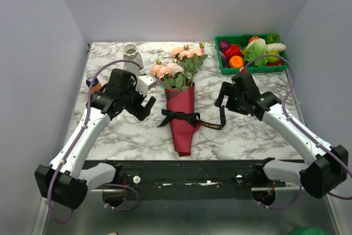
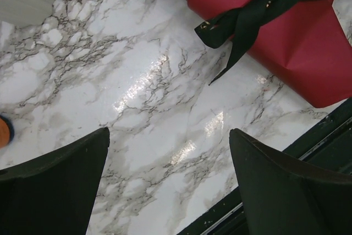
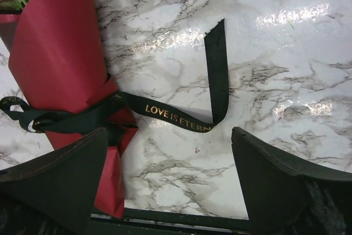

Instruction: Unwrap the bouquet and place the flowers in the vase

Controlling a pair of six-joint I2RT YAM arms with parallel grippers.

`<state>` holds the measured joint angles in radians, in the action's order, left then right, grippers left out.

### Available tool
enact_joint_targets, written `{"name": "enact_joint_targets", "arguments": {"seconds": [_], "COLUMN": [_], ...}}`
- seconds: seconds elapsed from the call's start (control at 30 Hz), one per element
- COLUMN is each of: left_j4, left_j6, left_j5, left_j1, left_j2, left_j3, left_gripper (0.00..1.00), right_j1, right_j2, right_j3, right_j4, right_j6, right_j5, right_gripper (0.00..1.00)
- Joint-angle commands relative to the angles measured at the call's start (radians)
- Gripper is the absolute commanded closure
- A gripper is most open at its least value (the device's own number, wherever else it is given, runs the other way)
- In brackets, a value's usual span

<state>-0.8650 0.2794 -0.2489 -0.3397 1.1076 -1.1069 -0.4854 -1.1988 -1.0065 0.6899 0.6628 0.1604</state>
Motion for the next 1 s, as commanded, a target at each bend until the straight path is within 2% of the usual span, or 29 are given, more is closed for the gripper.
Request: {"name": "enact_joint_targets", "arguments": {"seconds": [0.0,0.47,0.67,0.87,0.97], "left_j4": [0.015,0.164,0.256,0.316,0.336], "left_j6": [-0.005,0.02,0.027,0.076,0.087], "left_j5": [-0.055,-0.046,-0.004,0.013,0.01], "left_j1": [-0.024,-0.148,-0.226,-0.246,-0.248], "left_j2": [-0.006,0.083,0.196,0.29,0.34], "left_j3": [0.041,0.156,0.173,0.165,0.16], "left_gripper": [0.01,0.01,0.01,0.01,0.08], "right_j1": [-0.005,-0.005,-0.005,-0.005,-0.004], "right_j2": [0.007,-0.084,-0.123,-0.148,-0.156], "right_j3": [0.052,0.173,0.195,0.197,0.197], "right_j4": [-0.016,-0.102,-0.127,-0.142,-0.147], "right_j6": [0.052,0.144,0.184,0.198,0.208], "right_j5": [-0.021,-0.015,0.001,0.001,0.004], "right_gripper": [0.0,0.0,0.0,0.0,0.0]}}
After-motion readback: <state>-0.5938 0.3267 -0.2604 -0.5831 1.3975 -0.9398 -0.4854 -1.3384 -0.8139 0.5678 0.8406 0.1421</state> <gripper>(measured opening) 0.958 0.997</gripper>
